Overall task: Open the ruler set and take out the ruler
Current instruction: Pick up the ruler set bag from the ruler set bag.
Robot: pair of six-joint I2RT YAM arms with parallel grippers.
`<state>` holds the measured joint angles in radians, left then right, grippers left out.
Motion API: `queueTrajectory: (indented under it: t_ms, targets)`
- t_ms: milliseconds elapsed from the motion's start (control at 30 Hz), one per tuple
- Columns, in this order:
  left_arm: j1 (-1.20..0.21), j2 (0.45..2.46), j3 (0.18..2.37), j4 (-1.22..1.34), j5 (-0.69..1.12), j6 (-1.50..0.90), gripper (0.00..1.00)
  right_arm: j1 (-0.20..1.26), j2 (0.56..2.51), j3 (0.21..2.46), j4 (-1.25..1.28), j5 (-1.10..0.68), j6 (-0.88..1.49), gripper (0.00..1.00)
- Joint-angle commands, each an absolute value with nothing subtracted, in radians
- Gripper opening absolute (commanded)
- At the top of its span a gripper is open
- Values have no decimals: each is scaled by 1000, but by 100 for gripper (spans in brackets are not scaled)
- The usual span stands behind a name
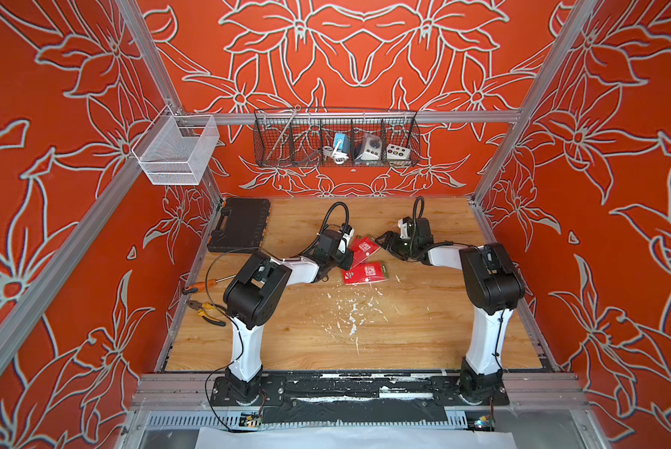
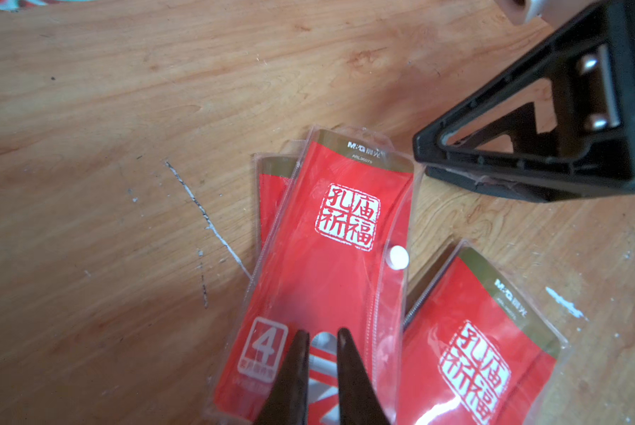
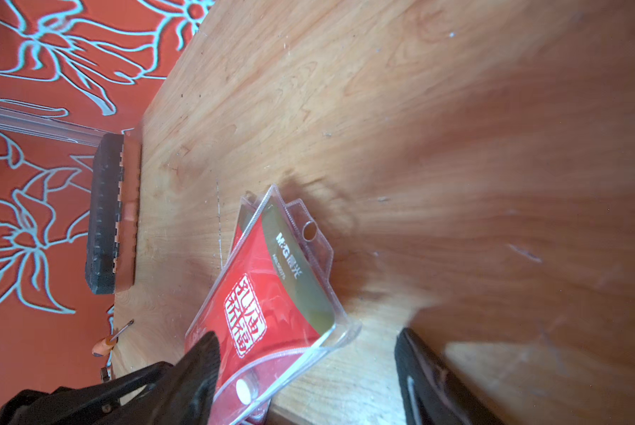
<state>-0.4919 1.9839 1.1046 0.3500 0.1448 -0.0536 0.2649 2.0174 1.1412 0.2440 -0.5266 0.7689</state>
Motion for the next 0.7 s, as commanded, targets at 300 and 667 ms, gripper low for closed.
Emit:
queueTrajectory:
  t_ms: [300, 667]
  targets:
    - [-458, 2080, 1154, 305, 204, -94, 11, 291, 2074, 1181, 269, -577, 795, 74]
    - [-458, 2083, 1159, 301, 209, -84, 10, 302, 2091, 1212, 296, -624, 795, 66]
